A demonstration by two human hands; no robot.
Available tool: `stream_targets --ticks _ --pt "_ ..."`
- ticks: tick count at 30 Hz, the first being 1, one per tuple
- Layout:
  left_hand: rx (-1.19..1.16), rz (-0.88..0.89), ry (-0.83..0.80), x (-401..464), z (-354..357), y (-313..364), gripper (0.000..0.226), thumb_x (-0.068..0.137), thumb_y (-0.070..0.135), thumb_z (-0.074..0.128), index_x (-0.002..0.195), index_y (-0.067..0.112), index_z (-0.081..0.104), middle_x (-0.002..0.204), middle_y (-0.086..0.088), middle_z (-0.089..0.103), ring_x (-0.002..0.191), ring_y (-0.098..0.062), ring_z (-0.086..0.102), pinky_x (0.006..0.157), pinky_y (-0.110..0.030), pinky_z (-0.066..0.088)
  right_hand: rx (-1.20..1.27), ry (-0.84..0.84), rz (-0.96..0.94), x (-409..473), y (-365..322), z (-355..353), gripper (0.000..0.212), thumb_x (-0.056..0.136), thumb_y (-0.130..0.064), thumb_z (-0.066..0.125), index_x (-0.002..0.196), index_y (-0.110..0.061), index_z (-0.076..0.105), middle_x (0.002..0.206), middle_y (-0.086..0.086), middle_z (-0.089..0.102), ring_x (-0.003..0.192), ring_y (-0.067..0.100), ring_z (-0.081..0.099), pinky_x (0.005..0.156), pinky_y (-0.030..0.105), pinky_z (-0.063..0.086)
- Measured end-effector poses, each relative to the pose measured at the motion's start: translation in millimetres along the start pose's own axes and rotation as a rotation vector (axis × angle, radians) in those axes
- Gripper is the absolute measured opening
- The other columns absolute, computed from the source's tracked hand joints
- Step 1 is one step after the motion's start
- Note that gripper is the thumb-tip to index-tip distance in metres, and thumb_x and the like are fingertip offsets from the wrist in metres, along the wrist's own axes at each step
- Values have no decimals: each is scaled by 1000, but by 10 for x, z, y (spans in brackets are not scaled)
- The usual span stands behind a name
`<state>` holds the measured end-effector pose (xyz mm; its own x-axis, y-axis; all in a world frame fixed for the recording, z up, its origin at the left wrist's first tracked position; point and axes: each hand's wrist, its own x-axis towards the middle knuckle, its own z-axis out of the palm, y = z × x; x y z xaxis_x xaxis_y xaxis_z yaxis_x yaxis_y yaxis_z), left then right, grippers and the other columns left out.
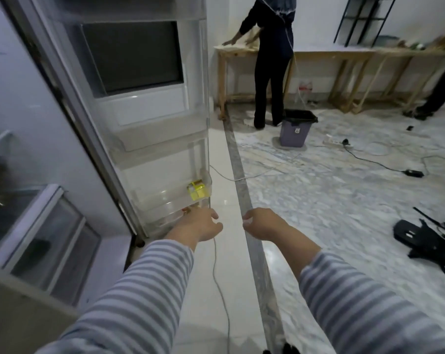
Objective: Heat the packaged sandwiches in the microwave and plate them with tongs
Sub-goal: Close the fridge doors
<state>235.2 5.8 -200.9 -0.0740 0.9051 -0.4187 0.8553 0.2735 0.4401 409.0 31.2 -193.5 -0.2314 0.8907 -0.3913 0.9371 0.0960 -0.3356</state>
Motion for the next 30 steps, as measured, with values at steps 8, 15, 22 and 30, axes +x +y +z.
stream_targets --ticks 8,15,22,30 --pt "-173 -98 152 1003 -68 1299 33 84 41 54 115 32 60 114 8 64 107 -17 59 96 -34 47 -201 -26 -155 1114 778 -1203 41 94 -29 46 134 -24 53 141 2 50 128 23 48 102 35 42" --pt "-224 -211 196 1759 -289 1754 34 74 47 51 103 33 62 110 7 67 100 -18 62 92 -36 50 -263 -76 -280 1993 983 -1658 41 94 -28 45 134 -26 52 138 2 52 128 23 47 101 36 43" --pt "-196 -280 345 2702 -851 1846 36 86 41 50 119 30 58 123 5 60 111 -20 57 95 -34 46 -264 -38 -406 3029 750 -2079 40 94 -31 44 134 -29 51 134 0 56 121 23 54 95 33 44" --pt "-69 -356 560 3484 -1670 2116 35 89 40 49 121 32 57 126 4 58 114 -21 55 89 -32 45 -267 11 -508 4079 493 -2933 37 93 -36 46 129 -33 55 123 0 63 113 20 58 89 29 47"
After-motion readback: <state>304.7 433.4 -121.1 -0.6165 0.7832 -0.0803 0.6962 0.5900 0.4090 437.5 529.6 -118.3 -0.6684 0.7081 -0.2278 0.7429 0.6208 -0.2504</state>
